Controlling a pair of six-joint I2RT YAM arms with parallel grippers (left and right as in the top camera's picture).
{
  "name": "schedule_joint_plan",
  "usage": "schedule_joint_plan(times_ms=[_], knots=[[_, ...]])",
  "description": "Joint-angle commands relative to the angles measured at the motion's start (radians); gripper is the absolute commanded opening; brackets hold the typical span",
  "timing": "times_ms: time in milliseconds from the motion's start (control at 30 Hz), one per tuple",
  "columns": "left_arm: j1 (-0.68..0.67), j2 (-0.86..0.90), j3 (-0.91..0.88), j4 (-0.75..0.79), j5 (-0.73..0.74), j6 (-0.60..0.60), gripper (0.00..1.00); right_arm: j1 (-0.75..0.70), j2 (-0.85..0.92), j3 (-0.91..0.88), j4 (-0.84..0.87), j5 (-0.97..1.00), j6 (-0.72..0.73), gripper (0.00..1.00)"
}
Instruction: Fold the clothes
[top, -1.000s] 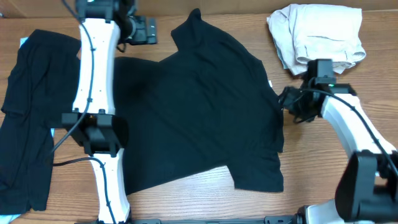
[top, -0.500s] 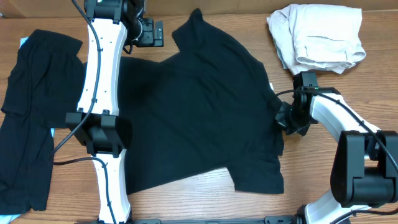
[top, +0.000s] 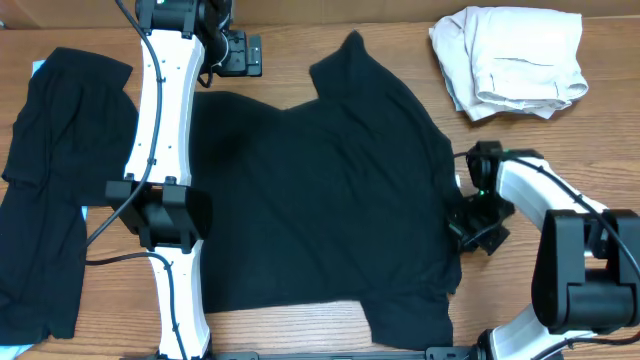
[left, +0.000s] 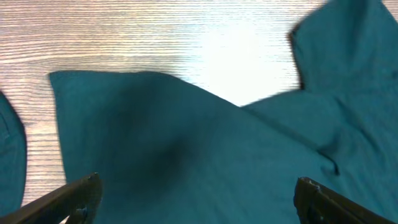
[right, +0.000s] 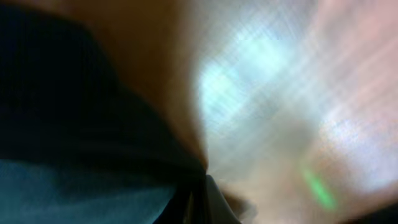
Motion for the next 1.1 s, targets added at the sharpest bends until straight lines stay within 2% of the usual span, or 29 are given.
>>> schedule_joint_plan(times_ms=[0, 200, 333, 433, 533, 567, 600, 667, 733, 833, 1067], knots=[[-0.003, -0.017, 0.028, 0.001, -0.014, -0.002, 1.00, 0.001, -0.002, -0.110, 0.027, -0.001, 0.080, 0.04], [-0.002, -0.017, 0.028, 0.008, -0.065, -0.002, 1.00, -0.003, -0.037, -0.148, 0.113, -0.019, 0.078, 0.04], [-0.002, -0.017, 0.028, 0.009, -0.066, -0.002, 1.00, -0.029, -0.113, -0.079, 0.116, 0.017, 0.040, 0.04], [0.000, -0.017, 0.028, 0.017, -0.065, -0.002, 1.00, -0.045, -0.159, -0.005, 0.092, 0.098, -0.020, 0.10], [0.005, -0.017, 0.029, 0.027, -0.065, -0.002, 1.00, -0.059, -0.187, 0.093, 0.049, 0.147, -0.066, 0.20], [0.008, -0.018, 0.034, 0.026, -0.064, -0.002, 1.00, -0.062, -0.191, 0.126, 0.037, 0.147, -0.086, 0.30], [0.012, -0.022, 0.041, 0.020, -0.063, -0.003, 1.00, -0.064, -0.194, 0.166, 0.020, 0.148, -0.099, 0.47], [0.020, -0.039, 0.051, 0.003, -0.061, -0.006, 0.99, -0.064, -0.198, 0.236, -0.010, 0.150, -0.122, 0.74], [0.026, -0.066, 0.060, -0.016, -0.062, -0.006, 1.00, -0.064, -0.198, 0.301, -0.042, 0.149, -0.141, 0.85], [0.036, -0.135, 0.064, -0.043, -0.062, -0.006, 1.00, -0.064, -0.200, 0.398, -0.105, 0.133, -0.171, 0.89], [0.036, -0.320, 0.064, -0.186, -0.067, -0.045, 1.00, -0.060, -0.278, 0.548, -0.204, 0.093, -0.216, 0.90]])
